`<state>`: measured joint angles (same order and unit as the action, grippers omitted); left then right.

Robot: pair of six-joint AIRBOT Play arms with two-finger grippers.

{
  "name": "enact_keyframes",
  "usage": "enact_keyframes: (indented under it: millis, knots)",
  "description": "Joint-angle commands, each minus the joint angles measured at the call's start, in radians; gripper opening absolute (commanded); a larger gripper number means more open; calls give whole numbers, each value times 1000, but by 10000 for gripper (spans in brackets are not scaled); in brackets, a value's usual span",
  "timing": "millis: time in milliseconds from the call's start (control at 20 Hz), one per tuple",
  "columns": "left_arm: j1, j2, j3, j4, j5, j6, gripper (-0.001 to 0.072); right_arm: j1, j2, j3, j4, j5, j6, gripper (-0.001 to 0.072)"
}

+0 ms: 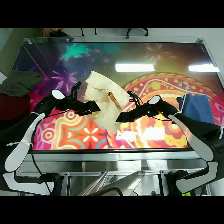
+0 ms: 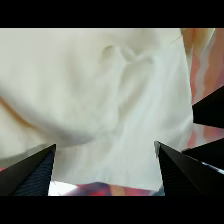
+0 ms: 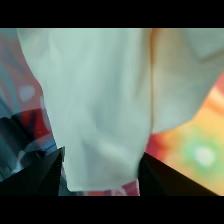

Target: Fold the shirts.

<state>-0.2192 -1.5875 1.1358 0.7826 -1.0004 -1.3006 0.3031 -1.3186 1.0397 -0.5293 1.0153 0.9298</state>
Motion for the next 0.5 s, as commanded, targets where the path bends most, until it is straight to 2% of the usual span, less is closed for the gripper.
enact_keyframes:
  millis: [0,50,100,150,450]
  knots:
    - [-49,-84,90,4,-16,2,691,37,-29,-3,109,-62,-69,422]
    - [-52,-95,108,4,-23,2,691,35,-32,-2,127,-63,-96,184]
    - [-52,-99,124,4,-35,2,691,35,-33,-2,148,-66,-116,62]
    - [-47,-98,142,4,-53,2,691,33,-29,2,171,-65,-134,18]
    - [40,-79,266,2,-319,-11,691,-11,87,216,166,18,-153,17]
